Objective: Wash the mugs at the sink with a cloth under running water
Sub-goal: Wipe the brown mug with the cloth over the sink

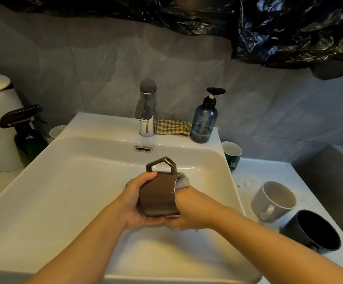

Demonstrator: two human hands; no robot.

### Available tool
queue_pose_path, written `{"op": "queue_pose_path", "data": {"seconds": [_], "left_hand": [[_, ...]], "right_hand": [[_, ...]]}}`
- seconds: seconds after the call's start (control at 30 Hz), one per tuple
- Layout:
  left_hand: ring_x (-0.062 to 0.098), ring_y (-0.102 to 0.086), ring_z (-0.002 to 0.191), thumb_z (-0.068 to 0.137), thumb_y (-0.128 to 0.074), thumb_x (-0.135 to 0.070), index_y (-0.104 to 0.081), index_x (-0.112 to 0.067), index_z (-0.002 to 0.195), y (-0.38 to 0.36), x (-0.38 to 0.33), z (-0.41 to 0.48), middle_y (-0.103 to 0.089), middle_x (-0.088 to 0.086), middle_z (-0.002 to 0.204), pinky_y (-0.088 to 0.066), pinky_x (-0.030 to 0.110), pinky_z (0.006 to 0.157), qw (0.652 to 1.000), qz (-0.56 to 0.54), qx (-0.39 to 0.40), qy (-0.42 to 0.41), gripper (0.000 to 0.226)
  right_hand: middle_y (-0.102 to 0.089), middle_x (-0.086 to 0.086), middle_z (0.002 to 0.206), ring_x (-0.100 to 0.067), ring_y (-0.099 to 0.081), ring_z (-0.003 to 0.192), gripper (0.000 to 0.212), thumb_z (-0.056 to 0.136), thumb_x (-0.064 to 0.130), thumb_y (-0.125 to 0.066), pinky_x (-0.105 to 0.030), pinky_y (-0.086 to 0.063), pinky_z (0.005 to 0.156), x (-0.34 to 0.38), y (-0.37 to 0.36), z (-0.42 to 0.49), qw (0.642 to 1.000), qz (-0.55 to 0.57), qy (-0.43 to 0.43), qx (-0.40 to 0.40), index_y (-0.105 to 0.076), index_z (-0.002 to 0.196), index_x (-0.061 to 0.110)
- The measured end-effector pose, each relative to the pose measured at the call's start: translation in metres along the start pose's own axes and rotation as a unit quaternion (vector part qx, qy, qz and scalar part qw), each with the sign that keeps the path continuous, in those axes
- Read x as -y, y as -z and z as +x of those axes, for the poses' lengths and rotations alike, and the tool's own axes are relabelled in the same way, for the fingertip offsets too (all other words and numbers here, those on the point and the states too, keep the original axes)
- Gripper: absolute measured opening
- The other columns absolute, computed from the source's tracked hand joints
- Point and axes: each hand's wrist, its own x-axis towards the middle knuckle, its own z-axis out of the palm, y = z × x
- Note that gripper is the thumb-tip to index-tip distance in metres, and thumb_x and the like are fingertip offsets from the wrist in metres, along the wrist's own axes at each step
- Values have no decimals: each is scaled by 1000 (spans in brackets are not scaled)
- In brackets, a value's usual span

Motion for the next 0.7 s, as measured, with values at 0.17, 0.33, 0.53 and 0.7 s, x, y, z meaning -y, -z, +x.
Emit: {"op": "queue_pose_path", "data": {"seconds": [0.17,0.33,0.53,0.7], "left_hand": [[34,-63,74,60,-65,-44,-67,-9,87,-1,-3,0,-68,17,77,-51,41,68,999,-25,14,25,44],[34,-62,75,59,-65,-46,-67,-7,86,-1,-6,0,-68,18,79,-49,39,69,998,-32,18,42,48],[39,-62,84,52,-70,-47,-66,-9,96,1,-1,-1,-67,20,86,-48,53,85,998,11,27,54,58],[35,-66,80,48,-72,-38,-67,-11,99,-3,3,-4,-70,16,84,-53,54,77,999,42,1,-12,58]], "right_hand": [[-33,4,131,-18,-52,106,65,77,24,-72,-27,-51,91,-6,1,4,997,76,23,-12,-45,136,18],[-55,10,119,-5,-52,103,62,74,33,-75,-19,-45,91,-8,23,-9,997,54,30,-57,-44,127,22],[-63,4,63,-15,-58,65,39,44,47,-81,-22,-45,76,-9,16,-12,921,-302,236,-70,-65,62,17],[-64,-5,68,-21,-59,59,35,52,31,-85,-19,-39,54,-11,-14,-7,958,-242,145,-43,-70,75,9]]}}
